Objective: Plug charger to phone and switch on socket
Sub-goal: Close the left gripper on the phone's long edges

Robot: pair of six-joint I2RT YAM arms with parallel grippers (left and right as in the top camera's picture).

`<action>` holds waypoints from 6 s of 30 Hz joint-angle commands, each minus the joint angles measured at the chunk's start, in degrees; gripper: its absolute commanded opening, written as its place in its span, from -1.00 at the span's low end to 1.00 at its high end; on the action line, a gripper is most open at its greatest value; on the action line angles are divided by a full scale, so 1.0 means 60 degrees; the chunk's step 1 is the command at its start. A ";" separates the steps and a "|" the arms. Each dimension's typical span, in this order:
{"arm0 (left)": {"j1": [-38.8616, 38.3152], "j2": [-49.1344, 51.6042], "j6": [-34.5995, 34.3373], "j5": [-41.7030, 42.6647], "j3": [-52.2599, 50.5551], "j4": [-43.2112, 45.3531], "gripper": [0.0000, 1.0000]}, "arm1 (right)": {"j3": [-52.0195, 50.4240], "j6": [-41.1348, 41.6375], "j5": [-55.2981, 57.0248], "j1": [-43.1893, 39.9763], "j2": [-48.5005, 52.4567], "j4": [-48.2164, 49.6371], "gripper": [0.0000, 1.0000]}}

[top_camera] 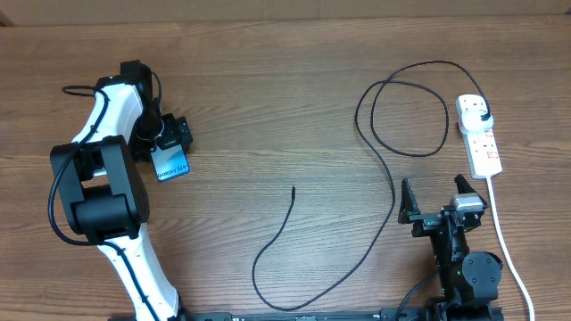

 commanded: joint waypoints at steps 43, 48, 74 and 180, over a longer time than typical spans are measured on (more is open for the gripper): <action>0.0018 -0.0004 -0.0146 0.0149 -0.0404 0.0521 0.99 | -0.0102 0.0025 0.0015 0.0051 -0.0095 0.0055 1.00; 0.0018 -0.0004 -0.0146 0.0149 -0.0404 0.0455 0.99 | -0.0102 0.0025 0.0015 0.0051 -0.0095 0.0055 1.00; 0.0018 -0.0004 -0.0146 0.0149 -0.0430 0.0415 1.00 | -0.0102 0.0025 0.0015 0.0051 -0.0095 0.0055 1.00; 0.0018 -0.0004 -0.0142 0.0142 -0.0510 0.0415 0.63 | -0.0102 0.0025 0.0015 0.0055 -0.0091 0.0058 1.00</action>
